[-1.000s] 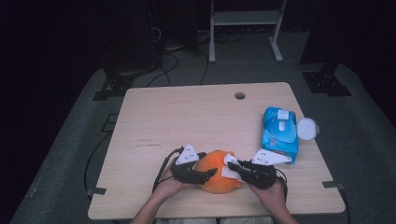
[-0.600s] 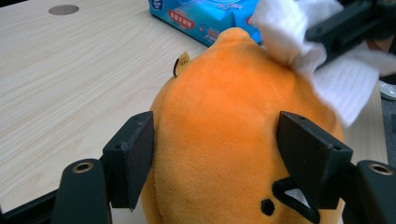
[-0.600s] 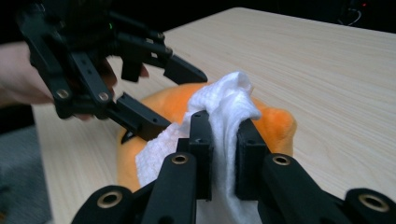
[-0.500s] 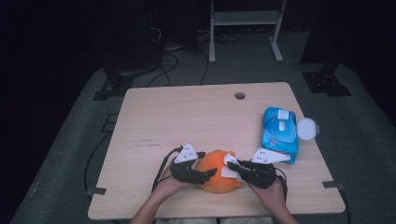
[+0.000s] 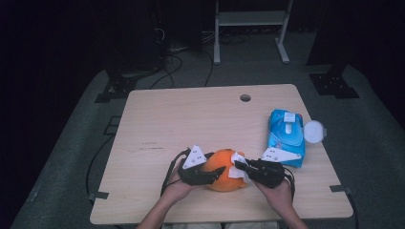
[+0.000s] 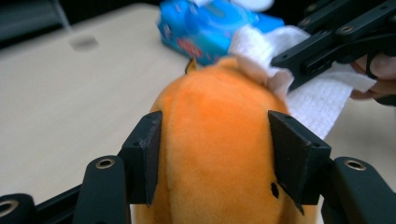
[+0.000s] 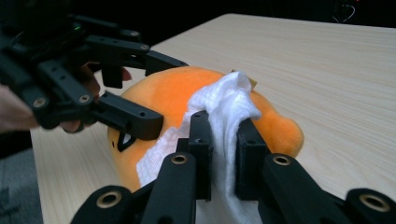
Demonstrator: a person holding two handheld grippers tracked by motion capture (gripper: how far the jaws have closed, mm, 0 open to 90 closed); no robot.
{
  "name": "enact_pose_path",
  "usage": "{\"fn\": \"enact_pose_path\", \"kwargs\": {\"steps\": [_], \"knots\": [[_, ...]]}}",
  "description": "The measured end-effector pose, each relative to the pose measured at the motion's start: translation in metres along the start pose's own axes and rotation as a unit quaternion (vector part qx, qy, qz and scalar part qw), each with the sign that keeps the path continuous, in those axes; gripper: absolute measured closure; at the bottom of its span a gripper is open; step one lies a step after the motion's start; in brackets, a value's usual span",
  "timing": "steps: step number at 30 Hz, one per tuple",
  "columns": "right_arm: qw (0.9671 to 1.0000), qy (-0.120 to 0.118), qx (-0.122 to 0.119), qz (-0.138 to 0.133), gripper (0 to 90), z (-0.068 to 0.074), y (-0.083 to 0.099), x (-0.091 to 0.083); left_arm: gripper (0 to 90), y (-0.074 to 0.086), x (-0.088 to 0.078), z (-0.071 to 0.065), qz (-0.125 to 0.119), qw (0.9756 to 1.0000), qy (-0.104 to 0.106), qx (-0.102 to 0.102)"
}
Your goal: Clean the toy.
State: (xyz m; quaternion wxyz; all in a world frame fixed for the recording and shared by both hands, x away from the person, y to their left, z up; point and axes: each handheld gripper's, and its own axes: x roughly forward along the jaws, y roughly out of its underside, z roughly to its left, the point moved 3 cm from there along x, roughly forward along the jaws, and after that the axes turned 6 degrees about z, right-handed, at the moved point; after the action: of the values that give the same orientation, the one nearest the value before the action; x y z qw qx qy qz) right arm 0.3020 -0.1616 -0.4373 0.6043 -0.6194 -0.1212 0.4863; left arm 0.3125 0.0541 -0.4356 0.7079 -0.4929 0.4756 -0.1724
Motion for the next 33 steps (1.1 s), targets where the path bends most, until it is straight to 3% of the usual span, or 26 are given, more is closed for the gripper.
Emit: {"fn": "enact_pose_path", "kwargs": {"steps": [2, 7, 11, 15, 20, 23, 25, 28, 30, 31, 33], "knots": [[1.0000, 0.001, 0.006, -0.001, 79.2, -0.003, 0.001, 0.002, 39.3, 0.002, 0.002, -0.001, 0.013, 0.9999, -0.003, 0.007], [0.9988, 0.013, 0.044, 0.017, 79.2, -0.019, 0.020, 0.009, 38.4, 0.016, -0.002, 0.012, 0.030, 0.9991, 0.011, -0.026], [0.9984, 0.037, 0.029, 0.031, 79.3, -0.017, 0.019, 0.008, 37.0, 0.020, -0.004, 0.016, 0.032, 0.9988, 0.017, -0.032], [0.9980, 0.036, 0.042, 0.032, 79.3, -0.019, 0.020, 0.009, 35.6, 0.023, -0.004, 0.017, 0.029, 0.9984, 0.027, -0.040], [0.9993, 0.028, 0.024, 0.001, 79.2, -0.012, 0.002, 0.004, 33.5, 0.019, -0.006, 0.007, 0.026, 0.9986, 0.046, -0.009], [0.9994, 0.029, 0.020, 0.003, 79.2, -0.013, 0.002, 0.004, 29.8, 0.015, -0.006, 0.004, 0.031, 0.9979, 0.057, -0.004], [0.9993, 0.024, 0.024, 0.012, 79.3, -0.013, 0.012, 0.006, 22.6, 0.012, -0.009, 0.006, 0.041, 0.9963, 0.074, -0.012], [0.9995, 0.011, 0.019, 0.021, 79.4, -0.004, 0.019, 0.008, 14.8, 0.008, -0.010, 0.015, 0.043, 0.9958, 0.061, -0.052], [0.9998, 0.007, 0.004, 0.020, 79.4, 0.003, 0.017, 0.008, 13.1, 0.011, -0.005, 0.017, 0.066, 0.9932, 0.063, -0.072], [0.9997, 0.009, -0.002, 0.020, 79.6, 0.006, 0.016, 0.008, 14.4, 0.013, -0.002, 0.016, 0.072, 0.9926, 0.068, -0.070], [0.9997, 0.010, -0.005, 0.020, 79.6, 0.007, 0.011, 0.007, 23.9, 0.013, -0.001, 0.012, 0.066, 0.9952, 0.054, -0.048]]}}
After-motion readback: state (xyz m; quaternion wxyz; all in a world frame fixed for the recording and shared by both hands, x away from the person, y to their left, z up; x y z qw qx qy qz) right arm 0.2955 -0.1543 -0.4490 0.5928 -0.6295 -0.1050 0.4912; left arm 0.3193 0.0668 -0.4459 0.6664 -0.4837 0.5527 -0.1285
